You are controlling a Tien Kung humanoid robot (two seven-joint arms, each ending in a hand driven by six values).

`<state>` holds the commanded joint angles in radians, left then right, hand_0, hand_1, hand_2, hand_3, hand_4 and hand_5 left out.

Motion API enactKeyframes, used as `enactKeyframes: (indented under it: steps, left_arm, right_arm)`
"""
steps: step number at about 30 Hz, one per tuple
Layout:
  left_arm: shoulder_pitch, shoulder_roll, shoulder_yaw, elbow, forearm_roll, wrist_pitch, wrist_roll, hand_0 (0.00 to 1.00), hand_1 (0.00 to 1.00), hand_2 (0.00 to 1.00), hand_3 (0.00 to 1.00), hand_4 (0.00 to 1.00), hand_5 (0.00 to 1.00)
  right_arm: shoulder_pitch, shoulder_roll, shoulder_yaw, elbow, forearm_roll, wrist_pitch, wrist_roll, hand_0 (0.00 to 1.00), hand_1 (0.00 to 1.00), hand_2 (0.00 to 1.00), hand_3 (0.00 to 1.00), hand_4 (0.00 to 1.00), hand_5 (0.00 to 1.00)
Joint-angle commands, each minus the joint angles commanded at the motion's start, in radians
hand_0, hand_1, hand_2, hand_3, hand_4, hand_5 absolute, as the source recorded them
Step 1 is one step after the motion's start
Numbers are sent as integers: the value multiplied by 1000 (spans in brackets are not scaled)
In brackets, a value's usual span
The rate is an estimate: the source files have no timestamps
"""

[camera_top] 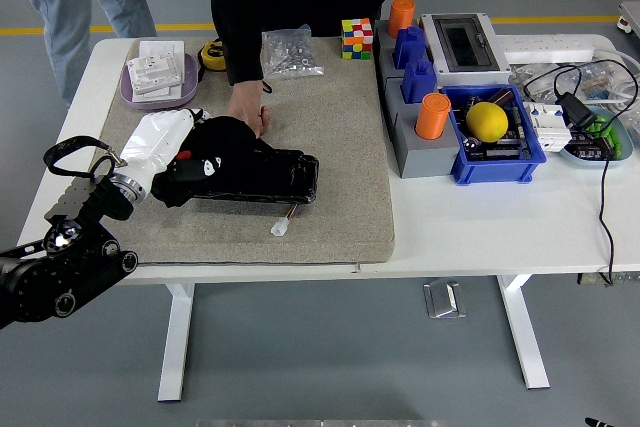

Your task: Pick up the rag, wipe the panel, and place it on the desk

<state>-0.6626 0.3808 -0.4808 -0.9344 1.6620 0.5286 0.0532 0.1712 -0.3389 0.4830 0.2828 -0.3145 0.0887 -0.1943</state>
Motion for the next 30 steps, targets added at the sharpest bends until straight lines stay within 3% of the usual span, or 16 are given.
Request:
enactKeyframes:
  steps: [14, 30]
  left_arm:
    - [18, 26, -44, 31, 5, 0, -3, 304, 181, 559, 541, 462, 92]
    - [36, 36, -53, 42, 11, 3, -5, 303, 180, 558, 542, 462, 91]
  right_arm:
    - [-3, 1, 7, 1, 0, 0, 0, 793, 668, 717, 657, 998, 515]
    - [-4, 0, 8, 2, -1, 2, -2, 791, 667, 717, 658, 998, 517]
